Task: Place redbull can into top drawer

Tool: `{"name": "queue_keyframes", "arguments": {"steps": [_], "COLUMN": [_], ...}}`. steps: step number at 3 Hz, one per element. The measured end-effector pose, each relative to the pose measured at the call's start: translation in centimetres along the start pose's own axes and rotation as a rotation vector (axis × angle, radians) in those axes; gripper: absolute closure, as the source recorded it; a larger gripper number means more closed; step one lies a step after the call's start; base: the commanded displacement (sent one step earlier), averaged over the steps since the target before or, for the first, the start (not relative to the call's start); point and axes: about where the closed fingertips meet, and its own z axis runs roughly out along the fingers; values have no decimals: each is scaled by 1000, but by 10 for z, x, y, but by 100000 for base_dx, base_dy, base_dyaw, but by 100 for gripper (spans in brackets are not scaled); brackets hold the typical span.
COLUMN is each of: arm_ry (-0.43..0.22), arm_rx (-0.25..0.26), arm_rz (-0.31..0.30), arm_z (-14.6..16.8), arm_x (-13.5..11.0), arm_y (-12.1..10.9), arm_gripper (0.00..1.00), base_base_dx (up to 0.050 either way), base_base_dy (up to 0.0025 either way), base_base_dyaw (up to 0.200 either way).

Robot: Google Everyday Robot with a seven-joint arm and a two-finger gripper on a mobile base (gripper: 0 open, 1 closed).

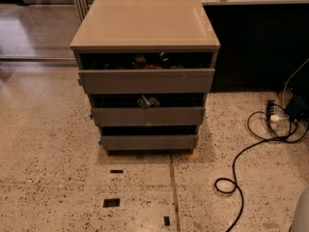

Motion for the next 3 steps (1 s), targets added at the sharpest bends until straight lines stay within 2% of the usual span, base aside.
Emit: {"name": "queue_keyframes", "arguments": {"steps": [1, 2, 3], "arm_ry": [0, -114, -237], "arm_rx": [0, -85, -229], "arm_rz": [0, -148, -306], "arm_z": [0, 21, 39], "arm_x": [0, -14, -24], "arm_y": [0, 24, 56], "arm_gripper": [0, 0, 0], "base_base_dx": [0, 0, 0], "base_base_dy": [0, 0, 0], "base_base_dyaw": [0, 0, 0]}}
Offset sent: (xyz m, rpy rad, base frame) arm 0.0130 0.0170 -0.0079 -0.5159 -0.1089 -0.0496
